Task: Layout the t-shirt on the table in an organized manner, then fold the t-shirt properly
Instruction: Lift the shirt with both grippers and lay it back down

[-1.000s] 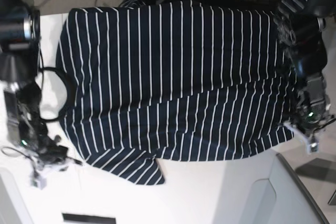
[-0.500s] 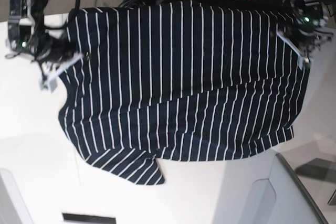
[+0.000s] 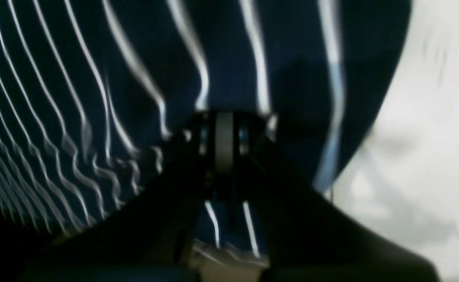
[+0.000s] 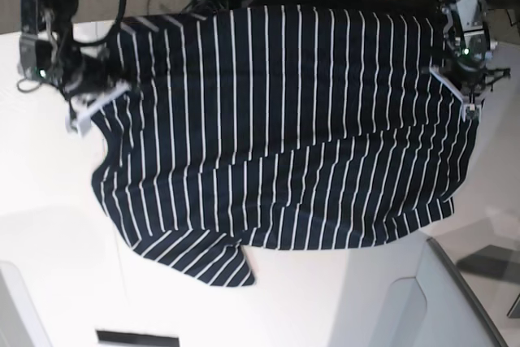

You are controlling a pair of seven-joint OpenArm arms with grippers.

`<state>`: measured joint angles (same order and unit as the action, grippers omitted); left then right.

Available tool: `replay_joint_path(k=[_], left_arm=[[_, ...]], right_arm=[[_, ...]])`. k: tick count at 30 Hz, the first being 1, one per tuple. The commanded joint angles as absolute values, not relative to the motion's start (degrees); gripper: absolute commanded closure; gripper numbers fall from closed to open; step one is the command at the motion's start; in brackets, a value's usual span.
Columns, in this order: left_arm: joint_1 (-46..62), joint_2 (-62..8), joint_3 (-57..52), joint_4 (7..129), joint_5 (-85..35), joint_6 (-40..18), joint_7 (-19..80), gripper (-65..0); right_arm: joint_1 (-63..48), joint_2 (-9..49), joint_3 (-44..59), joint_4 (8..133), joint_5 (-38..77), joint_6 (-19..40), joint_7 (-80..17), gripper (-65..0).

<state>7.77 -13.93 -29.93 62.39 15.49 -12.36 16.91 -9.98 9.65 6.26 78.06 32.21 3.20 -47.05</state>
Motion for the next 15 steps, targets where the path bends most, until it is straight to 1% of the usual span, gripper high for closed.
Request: replay_joint_path(k=[1,3,6,11,15], left_arm=[[6.20,-14.20,-29.76,61.14,16.31,-13.49,18.24,0.0],[3.12,-14.11,-29.58,58.77,17.45,-13.49,18.15,0.0],[-1.54,-14.20,-26.07,54.99,17.63,-13.14,18.15,0.0],[-9.80,-13.93,-19.12,48.22,17.10,-8.48,17.80,0.0],[-17.36,-12.70,-16.48,38.90,17.36,-7.52,12.62,0.0]], right_arm=[[-8.92,11.21,6.29,76.26,30.46,2.33,-46.81,-2.0],[-6.20,11.91,6.29,72.84,30.46,2.42,-45.85,-2.0],[-1.45,13.41,6.29,67.21,30.46,2.42,-44.44,-2.0],[5.76,14.11,6.20,59.82,30.46,2.68,-43.91,-2.0],[10.07,14.81,6.20,55.43,28.44,2.77,-41.10,-2.0]])
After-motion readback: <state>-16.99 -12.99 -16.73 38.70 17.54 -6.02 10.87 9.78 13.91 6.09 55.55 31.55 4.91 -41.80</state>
